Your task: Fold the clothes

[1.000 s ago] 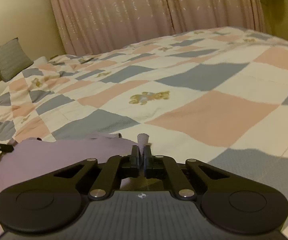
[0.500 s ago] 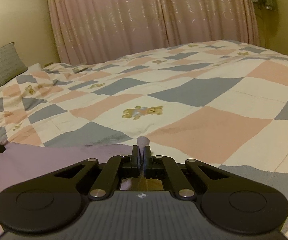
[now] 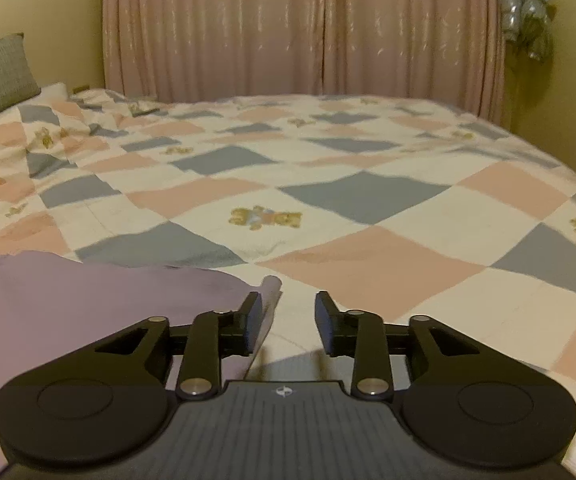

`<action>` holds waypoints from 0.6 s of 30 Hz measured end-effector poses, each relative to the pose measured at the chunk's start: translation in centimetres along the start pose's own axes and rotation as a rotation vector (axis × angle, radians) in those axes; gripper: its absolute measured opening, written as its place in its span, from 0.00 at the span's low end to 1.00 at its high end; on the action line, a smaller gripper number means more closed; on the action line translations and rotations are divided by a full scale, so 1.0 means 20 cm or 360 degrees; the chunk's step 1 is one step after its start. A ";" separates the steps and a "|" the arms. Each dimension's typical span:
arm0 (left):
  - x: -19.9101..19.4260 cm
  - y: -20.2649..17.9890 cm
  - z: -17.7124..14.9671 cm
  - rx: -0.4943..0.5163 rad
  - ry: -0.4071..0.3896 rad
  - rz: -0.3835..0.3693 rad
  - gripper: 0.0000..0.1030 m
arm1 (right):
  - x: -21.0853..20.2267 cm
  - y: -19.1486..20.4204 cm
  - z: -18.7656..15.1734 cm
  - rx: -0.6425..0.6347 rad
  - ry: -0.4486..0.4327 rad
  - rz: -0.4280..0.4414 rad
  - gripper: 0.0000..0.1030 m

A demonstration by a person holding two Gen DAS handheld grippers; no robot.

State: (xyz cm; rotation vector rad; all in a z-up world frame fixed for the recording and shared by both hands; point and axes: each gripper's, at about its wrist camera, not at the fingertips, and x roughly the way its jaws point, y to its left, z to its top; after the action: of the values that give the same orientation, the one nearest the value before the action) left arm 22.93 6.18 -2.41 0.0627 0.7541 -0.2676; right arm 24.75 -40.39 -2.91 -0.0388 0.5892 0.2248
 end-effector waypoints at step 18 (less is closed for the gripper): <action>-0.31 -0.40 -0.36 0.0415 0.0024 -0.0210 0.43 | -0.55 0.14 -0.39 0.0200 -0.0019 0.0072 0.45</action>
State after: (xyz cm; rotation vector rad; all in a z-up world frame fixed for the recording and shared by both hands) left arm 11.77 0.90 -3.04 0.2621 0.7362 -0.4910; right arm 11.03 -40.71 -3.27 0.0970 0.5916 0.2313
